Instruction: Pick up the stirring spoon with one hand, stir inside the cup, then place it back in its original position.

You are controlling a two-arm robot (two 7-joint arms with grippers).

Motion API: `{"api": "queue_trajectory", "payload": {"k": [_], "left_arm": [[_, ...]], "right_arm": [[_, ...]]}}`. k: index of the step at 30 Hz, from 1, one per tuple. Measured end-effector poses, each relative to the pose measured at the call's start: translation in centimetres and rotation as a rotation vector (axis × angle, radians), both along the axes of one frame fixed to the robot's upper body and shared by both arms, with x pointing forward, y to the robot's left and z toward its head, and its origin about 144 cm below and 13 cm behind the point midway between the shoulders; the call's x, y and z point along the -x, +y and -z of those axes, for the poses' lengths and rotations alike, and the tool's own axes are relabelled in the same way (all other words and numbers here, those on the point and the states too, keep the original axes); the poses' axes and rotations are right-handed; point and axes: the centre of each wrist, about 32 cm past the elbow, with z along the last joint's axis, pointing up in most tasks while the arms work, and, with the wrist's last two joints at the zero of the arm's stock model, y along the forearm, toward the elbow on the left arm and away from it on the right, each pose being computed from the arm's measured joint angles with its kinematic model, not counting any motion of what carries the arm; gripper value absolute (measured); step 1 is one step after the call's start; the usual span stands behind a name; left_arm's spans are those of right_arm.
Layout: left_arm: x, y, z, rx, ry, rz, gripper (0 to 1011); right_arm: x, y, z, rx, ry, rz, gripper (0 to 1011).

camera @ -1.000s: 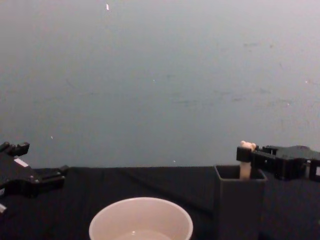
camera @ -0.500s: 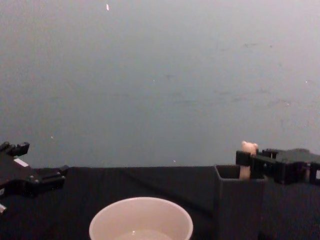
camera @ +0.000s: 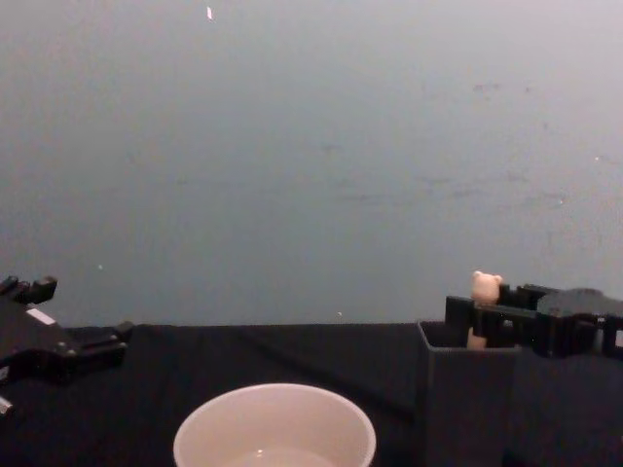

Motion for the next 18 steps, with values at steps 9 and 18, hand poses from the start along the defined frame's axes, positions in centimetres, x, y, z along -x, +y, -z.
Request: {"api": "queue_trajectory", "payload": {"k": [9,18], "left_arm": [[0.00,0.00,0.00,0.000,0.000,0.000,1001],[0.00,0.00,0.00,0.000,0.000,0.000,1001]], "right_arm": [[0.00,0.00,0.00,-0.001,-0.001,0.000,976],[0.01,-0.06,-0.70,-0.022,-0.053,0.008,1002]]}}
